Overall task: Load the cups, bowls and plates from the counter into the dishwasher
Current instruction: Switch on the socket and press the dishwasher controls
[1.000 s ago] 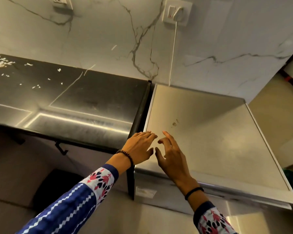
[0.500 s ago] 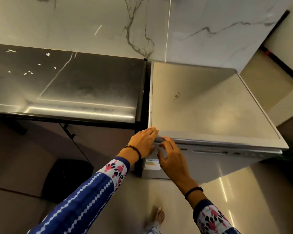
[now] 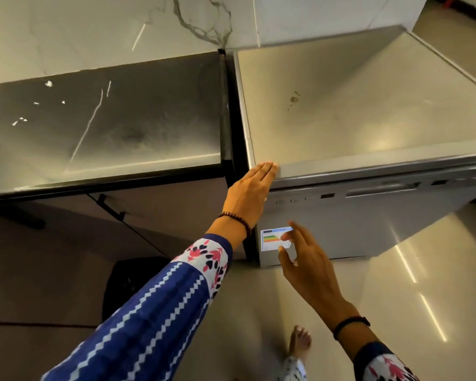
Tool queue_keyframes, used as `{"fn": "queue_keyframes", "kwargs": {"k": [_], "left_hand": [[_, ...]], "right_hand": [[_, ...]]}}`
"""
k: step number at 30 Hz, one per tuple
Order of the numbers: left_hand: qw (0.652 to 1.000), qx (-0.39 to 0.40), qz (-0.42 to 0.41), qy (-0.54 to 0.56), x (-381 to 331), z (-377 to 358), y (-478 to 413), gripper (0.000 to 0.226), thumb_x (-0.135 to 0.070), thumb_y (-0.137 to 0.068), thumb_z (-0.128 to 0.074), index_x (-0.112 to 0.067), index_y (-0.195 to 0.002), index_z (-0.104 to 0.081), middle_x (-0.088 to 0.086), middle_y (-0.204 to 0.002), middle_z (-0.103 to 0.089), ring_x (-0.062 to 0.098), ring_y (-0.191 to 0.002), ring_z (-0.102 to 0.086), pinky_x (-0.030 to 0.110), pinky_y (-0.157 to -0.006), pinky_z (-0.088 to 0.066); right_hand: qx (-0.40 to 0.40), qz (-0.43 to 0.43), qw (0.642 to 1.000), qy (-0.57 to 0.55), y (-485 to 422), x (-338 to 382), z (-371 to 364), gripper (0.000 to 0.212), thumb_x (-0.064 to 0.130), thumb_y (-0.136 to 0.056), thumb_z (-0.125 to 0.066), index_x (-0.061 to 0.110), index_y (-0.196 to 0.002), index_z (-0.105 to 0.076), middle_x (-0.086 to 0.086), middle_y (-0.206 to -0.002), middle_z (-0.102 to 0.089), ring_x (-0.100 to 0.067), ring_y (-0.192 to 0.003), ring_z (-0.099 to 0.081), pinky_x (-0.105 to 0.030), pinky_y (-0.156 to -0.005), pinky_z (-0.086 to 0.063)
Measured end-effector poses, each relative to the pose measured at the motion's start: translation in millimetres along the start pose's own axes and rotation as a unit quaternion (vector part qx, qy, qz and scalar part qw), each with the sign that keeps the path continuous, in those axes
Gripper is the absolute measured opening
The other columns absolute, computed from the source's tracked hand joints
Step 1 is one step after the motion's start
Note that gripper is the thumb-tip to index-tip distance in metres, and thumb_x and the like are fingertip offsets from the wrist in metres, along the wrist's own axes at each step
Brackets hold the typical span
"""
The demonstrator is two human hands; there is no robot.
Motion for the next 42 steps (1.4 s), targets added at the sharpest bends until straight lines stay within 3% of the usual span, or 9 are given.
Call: {"fn": "queue_keyframes", "kwargs": {"k": [3, 5, 11, 14, 16, 19, 24, 36, 42], "left_hand": [[1.0, 0.001, -0.005, -0.021, 2, -4, 1, 0.076, -0.005, -0.084, -0.07, -0.013, -0.149, -0.03, 0.005, -0.154, -0.035, 0.02, -0.142, -0.032, 0.021, -0.106, -0.02], [1.0, -0.009, 0.007, -0.026, -1, -5, 1, 0.078, -0.006, -0.079, -0.075, -0.012, -0.147, -0.036, 0.006, -0.15, -0.041, 0.02, -0.139, -0.038, 0.022, -0.104, -0.023], [0.999, 0.002, 0.001, -0.043, -2, -5, 0, 0.077, -0.011, -0.086, -0.069, -0.013, -0.15, -0.027, 0.005, -0.155, -0.032, 0.019, -0.143, -0.03, 0.026, -0.111, -0.029], [0.998, 0.0, 0.008, -0.055, -6, -4, -1, 0.078, -0.01, -0.082, -0.073, -0.012, -0.148, -0.033, 0.006, -0.152, -0.038, 0.02, -0.141, -0.035, 0.028, -0.109, -0.034], [0.998, 0.003, 0.016, -0.059, -6, -5, -2, 0.078, -0.01, -0.083, -0.072, -0.013, -0.149, -0.032, 0.005, -0.153, -0.037, 0.019, -0.141, -0.034, 0.028, -0.11, -0.033], [0.998, -0.001, 0.021, -0.057, -7, -5, -1, 0.076, -0.009, -0.085, -0.069, -0.013, -0.15, -0.029, 0.005, -0.154, -0.034, 0.02, -0.143, -0.032, 0.029, -0.111, -0.032], [0.998, -0.008, 0.03, -0.061, -9, -7, -3, 0.077, -0.004, -0.078, -0.076, -0.009, -0.145, -0.039, 0.01, -0.147, -0.044, 0.024, -0.137, -0.041, 0.034, -0.105, -0.04], [0.997, -0.005, 0.011, -0.082, -7, -6, -3, 0.075, -0.01, -0.082, -0.073, -0.011, -0.147, -0.036, 0.008, -0.149, -0.042, 0.022, -0.138, -0.04, 0.032, -0.106, -0.04], [0.995, -0.03, 0.0, -0.098, -2, -8, -5, 0.079, -0.014, -0.061, -0.089, -0.009, -0.133, -0.057, 0.008, -0.131, -0.061, 0.022, -0.12, -0.059, 0.03, -0.084, -0.055]], "right_hand": [[0.002, -0.005, 1.0, -0.025, -1, -4, -15, 0.064, 0.035, -0.089, -0.064, 0.003, -0.142, -0.05, -0.022, -0.136, -0.059, -0.038, -0.103, -0.071, -0.04, -0.073, -0.061], [0.0, -0.001, 0.999, -0.034, -5, -3, -20, 0.067, 0.03, -0.087, -0.068, 0.006, -0.146, -0.045, -0.02, -0.144, -0.052, -0.039, -0.107, -0.069, -0.041, -0.074, -0.061], [-0.015, 0.011, 0.999, -0.043, -16, 1, -26, 0.062, 0.034, -0.086, -0.059, 0.005, -0.14, -0.051, -0.007, -0.161, -0.025, -0.036, -0.114, -0.066, -0.024, -0.074, -0.053], [-0.022, 0.024, 0.999, -0.036, -21, 7, -25, 0.059, 0.03, -0.085, -0.063, 0.004, -0.137, -0.053, -0.015, -0.16, -0.027, -0.036, -0.11, -0.068, -0.015, -0.071, -0.043], [-0.025, 0.022, 0.999, -0.043, -25, 13, -26, 0.059, 0.026, -0.086, -0.068, 0.003, -0.138, -0.052, -0.019, -0.161, -0.026, -0.039, -0.114, -0.065, -0.018, -0.073, -0.042], [-0.003, 0.0, 0.998, -0.057, -30, 21, -29, 0.066, 0.024, -0.092, -0.07, 0.006, -0.148, -0.04, -0.013, -0.166, -0.01, -0.037, -0.137, -0.047, -0.025, -0.087, -0.046], [0.022, -0.015, 0.996, -0.081, -31, 24, -37, 0.073, 0.031, -0.093, -0.067, 0.01, -0.153, -0.032, -0.004, -0.167, 0.005, -0.035, -0.146, -0.034, -0.045, -0.101, -0.05], [0.022, -0.031, 0.993, -0.11, -28, 22, -48, 0.076, 0.044, -0.086, -0.052, 0.011, -0.152, -0.034, 0.004, -0.164, 0.01, -0.033, -0.145, -0.037, -0.04, -0.102, -0.049], [0.021, -0.043, 0.991, -0.128, -35, 25, -52, 0.075, 0.044, -0.087, -0.053, 0.014, -0.153, -0.031, 0.005, -0.164, 0.012, -0.029, -0.15, -0.026, -0.042, -0.11, -0.041]]}}
Point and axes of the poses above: each hand's wrist, its own y-axis away from the middle knuckle, its own z-axis out of the back of the hand, x = y × z, the point moved 2 cm from there along -y, towards the middle knuckle
